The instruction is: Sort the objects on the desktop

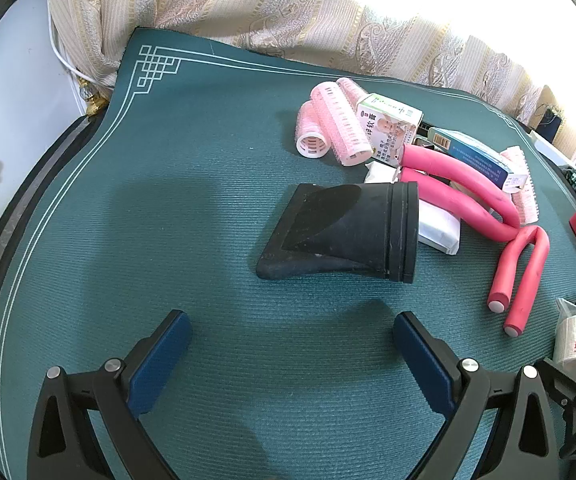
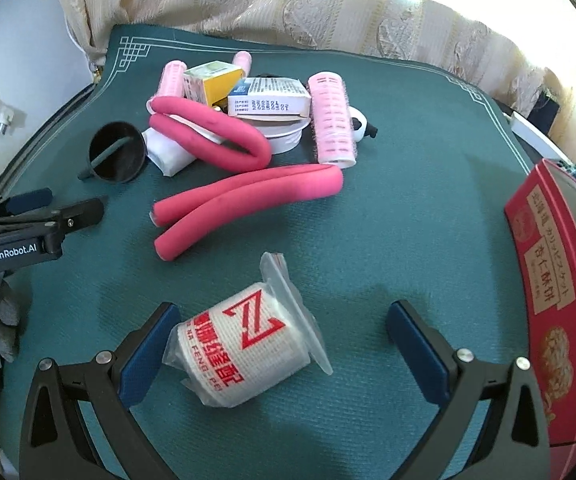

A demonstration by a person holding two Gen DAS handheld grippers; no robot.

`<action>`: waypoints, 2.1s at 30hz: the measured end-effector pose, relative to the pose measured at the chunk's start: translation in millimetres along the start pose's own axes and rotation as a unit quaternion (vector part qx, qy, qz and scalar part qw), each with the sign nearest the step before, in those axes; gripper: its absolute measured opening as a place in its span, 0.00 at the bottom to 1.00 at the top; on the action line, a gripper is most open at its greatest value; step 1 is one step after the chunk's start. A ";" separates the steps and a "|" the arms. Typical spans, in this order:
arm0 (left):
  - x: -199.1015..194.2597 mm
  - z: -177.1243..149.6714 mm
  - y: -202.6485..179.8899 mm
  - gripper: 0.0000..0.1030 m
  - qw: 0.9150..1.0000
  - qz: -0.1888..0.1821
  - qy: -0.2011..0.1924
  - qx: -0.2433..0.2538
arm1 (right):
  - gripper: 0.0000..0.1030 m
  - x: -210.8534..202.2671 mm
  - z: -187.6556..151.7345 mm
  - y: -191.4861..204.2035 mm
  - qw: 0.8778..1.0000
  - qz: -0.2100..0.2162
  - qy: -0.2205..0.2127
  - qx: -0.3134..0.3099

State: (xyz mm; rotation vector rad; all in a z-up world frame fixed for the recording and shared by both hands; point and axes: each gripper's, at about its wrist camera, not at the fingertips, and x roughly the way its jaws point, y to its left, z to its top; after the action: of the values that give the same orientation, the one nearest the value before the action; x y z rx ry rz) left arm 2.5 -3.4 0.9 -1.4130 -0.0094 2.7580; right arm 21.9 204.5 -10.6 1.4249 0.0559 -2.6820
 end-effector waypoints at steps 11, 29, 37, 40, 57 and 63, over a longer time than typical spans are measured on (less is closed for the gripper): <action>0.6 0.2 0.3 1.00 1.000 0.006 0.001 -0.001 | 1.00 -1.3 -2.1 0.4 1.000 -0.002 -0.005 0.000; 2.3 0.7 0.1 1.00 1.000 0.005 0.001 -0.001 | 1.00 0.1 -1.5 0.3 1.000 -0.013 -0.002 0.003; 2.5 0.8 -0.4 1.00 1.000 0.004 0.002 0.000 | 0.78 -5.7 -2.7 -5.7 0.999 -0.032 -0.023 0.025; 2.4 0.3 -0.9 1.00 1.000 0.003 0.001 0.000 | 0.62 -8.4 -3.5 -5.0 0.999 -0.028 -0.033 0.022; -26.9 19.7 -15.0 0.99 0.997 -0.015 -0.068 0.030 | 0.52 -14.6 -7.4 -13.1 0.998 0.003 -0.049 0.044; 2.1 32.2 -12.5 0.99 0.998 0.007 -0.045 0.036 | 0.52 -15.4 -7.8 -15.1 0.998 0.009 -0.050 0.048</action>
State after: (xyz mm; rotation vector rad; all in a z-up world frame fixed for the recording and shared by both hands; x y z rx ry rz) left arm -24.4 9.6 18.4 -1.2769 0.0958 2.8003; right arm 35.3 221.3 -2.5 1.3055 -0.0945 -2.7718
